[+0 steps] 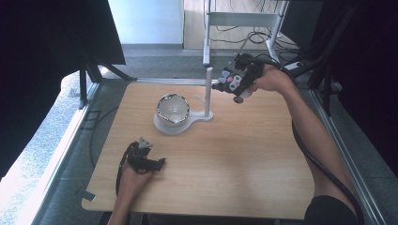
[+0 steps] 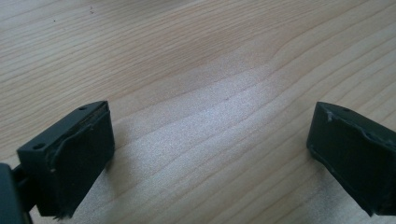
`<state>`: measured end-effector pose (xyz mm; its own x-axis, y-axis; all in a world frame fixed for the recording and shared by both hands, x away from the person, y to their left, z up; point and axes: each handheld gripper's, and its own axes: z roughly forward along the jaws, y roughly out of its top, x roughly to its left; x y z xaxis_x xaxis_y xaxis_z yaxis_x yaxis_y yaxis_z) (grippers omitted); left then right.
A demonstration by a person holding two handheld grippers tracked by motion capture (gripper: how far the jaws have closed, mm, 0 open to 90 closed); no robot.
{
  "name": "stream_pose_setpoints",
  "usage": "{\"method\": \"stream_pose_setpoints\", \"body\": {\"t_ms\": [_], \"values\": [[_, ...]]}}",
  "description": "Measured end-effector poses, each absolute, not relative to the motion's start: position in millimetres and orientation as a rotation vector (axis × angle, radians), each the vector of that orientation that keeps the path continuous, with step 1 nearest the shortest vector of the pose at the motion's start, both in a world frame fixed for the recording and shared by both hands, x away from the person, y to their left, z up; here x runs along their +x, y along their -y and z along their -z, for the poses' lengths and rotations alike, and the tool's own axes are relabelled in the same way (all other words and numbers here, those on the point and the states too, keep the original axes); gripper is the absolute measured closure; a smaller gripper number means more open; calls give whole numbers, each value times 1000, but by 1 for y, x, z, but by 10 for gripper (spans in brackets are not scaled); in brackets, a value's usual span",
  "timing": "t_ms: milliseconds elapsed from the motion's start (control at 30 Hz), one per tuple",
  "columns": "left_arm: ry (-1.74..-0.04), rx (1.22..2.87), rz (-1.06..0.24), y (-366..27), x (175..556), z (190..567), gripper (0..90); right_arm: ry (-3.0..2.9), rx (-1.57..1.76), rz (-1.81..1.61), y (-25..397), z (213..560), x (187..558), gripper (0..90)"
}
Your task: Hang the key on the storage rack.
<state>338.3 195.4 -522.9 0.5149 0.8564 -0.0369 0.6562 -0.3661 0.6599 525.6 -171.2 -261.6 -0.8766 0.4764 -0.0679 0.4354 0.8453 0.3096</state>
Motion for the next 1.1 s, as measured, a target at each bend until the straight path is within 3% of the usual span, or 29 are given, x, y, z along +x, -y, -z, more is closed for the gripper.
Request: {"method": "stream_pose_setpoints", "body": {"t_ms": [533,1100], "values": [[-1227,2138,-418,-195,338,523,7,-2816,815,-413,171,266,552,431],[-1229,2133,-424,-195,338,523,7,-2828,870,-378,173,302,562,429]]}}
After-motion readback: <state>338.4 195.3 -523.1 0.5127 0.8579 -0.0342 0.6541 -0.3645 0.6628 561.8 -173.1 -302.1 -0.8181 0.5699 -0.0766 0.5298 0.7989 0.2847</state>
